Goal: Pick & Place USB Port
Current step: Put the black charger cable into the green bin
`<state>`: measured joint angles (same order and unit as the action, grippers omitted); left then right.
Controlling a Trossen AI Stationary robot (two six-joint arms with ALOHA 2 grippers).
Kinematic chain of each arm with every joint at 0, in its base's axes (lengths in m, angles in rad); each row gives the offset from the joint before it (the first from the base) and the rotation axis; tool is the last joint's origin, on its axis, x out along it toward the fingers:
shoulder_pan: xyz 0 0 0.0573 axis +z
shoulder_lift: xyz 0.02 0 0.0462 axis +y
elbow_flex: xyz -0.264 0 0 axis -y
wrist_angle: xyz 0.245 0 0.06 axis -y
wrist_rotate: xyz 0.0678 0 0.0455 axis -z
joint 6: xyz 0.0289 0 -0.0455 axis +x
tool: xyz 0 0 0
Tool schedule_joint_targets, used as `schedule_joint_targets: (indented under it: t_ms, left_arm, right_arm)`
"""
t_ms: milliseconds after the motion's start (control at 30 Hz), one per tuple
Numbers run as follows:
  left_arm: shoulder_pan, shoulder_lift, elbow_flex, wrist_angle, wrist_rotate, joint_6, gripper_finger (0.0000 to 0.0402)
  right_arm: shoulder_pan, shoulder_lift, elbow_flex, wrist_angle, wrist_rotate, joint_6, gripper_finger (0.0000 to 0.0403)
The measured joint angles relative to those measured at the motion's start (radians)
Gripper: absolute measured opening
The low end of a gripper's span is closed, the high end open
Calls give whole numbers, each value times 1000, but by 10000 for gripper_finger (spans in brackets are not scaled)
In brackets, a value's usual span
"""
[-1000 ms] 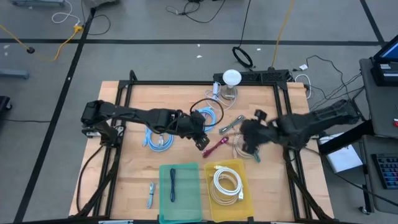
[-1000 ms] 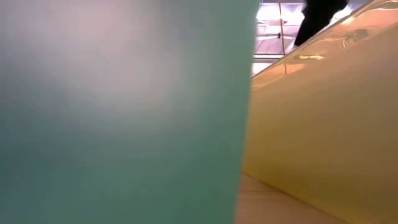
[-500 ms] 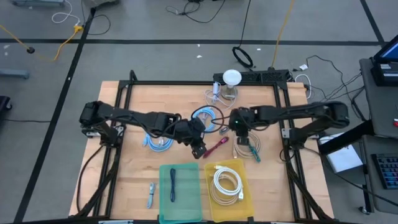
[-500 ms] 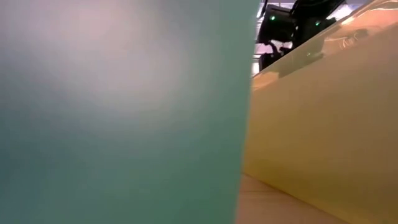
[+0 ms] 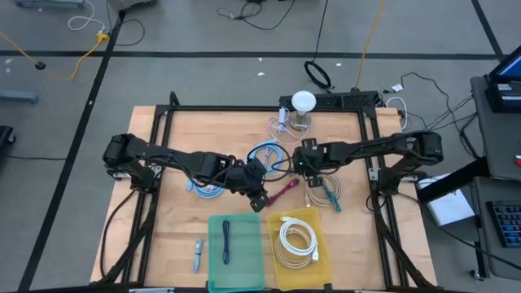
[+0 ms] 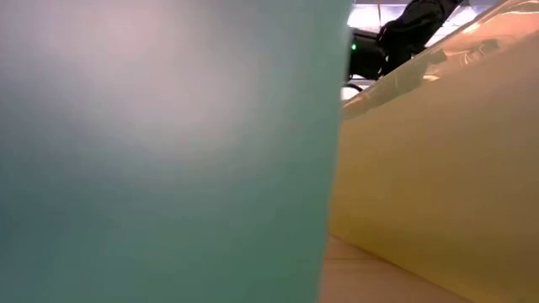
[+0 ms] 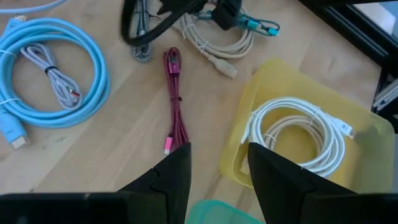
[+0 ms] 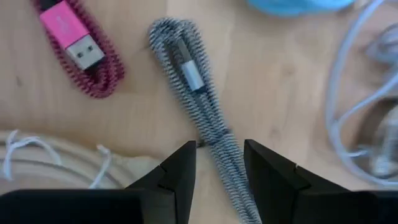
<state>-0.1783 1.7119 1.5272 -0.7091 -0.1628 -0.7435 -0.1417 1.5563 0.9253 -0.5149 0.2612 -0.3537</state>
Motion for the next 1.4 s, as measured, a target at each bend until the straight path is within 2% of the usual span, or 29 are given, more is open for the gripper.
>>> schedule_joint_targets:
  t_ms: [167,533,767,867,1067,1300,1400]
  left_arm:
    - [-1,0,0,-20,-2,5,161]
    - [-7,0,0,-52,5,6,161]
    - [-31,0,0,-59,4,-3,161]
    - [-39,0,0,-59,-9,-3,161]
    - [-40,-4,0,-59,-23,-5,161]
    - [-45,-25,-1,-53,-50,-20,161]
    - [-51,-26,0,-52,-70,-25,161]
  right_arm:
    - [-8,6,1,19,-1,-3,130]
    - [-61,109,3,85,-6,24,130]
    - [-76,125,5,55,-114,104,128]
    - [-76,120,5,37,-134,149,109]
    - [-75,122,4,-20,-241,203,12]
    - [-86,99,18,-30,-195,343,2]
    - [-85,71,49,-73,-188,355,1]
